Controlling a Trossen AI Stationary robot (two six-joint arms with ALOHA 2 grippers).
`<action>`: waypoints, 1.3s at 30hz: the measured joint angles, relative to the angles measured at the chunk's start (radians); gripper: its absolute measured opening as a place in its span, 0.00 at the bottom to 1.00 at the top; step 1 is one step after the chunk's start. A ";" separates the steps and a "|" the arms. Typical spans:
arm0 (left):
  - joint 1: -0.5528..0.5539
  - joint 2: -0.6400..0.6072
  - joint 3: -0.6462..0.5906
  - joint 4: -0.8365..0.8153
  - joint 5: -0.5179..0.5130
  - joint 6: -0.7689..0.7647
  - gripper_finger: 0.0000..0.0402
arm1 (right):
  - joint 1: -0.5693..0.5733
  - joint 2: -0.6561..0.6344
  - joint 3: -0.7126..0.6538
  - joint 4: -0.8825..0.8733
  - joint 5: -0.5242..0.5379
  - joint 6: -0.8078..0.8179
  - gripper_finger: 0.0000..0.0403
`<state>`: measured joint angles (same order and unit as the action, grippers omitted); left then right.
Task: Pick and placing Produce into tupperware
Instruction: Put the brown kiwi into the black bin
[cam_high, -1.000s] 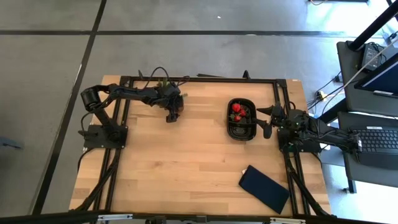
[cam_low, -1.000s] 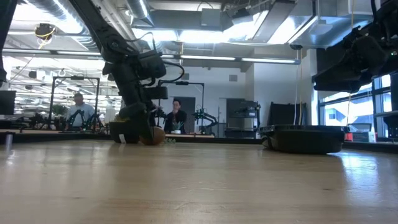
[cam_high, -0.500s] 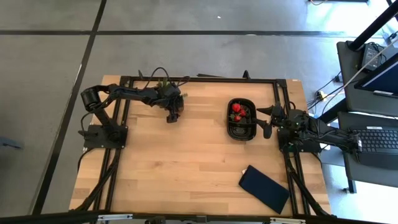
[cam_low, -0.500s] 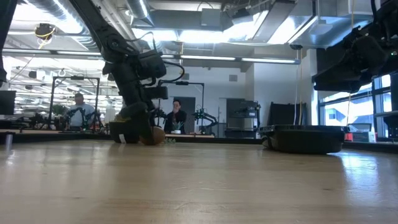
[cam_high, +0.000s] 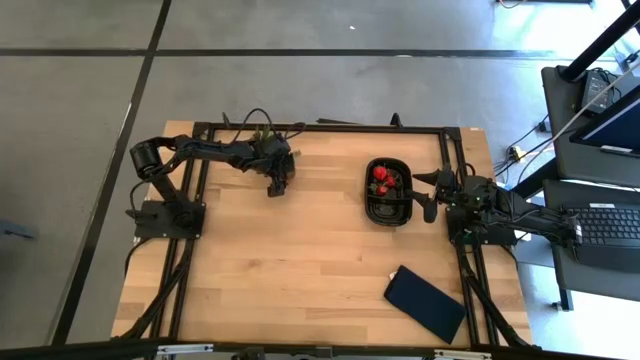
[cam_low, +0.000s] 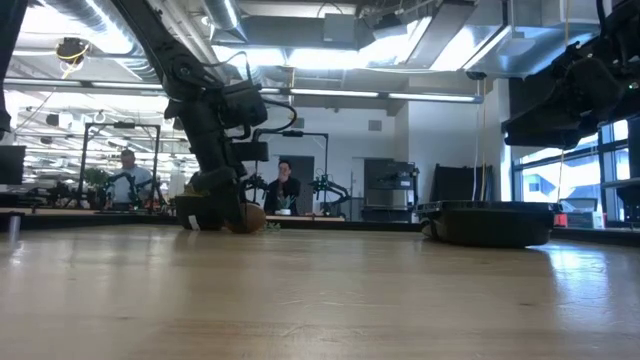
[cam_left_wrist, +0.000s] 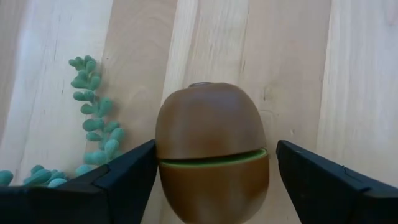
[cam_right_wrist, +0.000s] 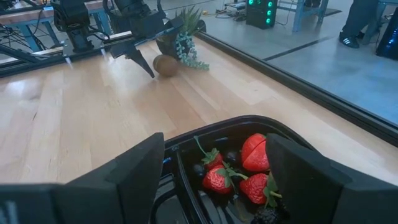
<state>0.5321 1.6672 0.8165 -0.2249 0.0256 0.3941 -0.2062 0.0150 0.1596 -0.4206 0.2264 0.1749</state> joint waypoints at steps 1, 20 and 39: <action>-0.002 0.000 0.000 0.000 0.000 -0.001 0.78 | 0.000 0.000 0.000 0.000 0.000 0.000 0.70; -0.035 0.000 0.000 0.000 -0.009 0.000 0.65 | 0.000 0.000 0.000 0.000 0.000 0.004 0.70; -0.038 0.000 0.000 0.001 -0.010 -0.001 0.61 | 0.000 0.000 0.000 0.000 0.000 0.004 0.70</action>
<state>0.4938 1.6669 0.8165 -0.2237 0.0154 0.3928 -0.2066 0.0151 0.1596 -0.4206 0.2263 0.1787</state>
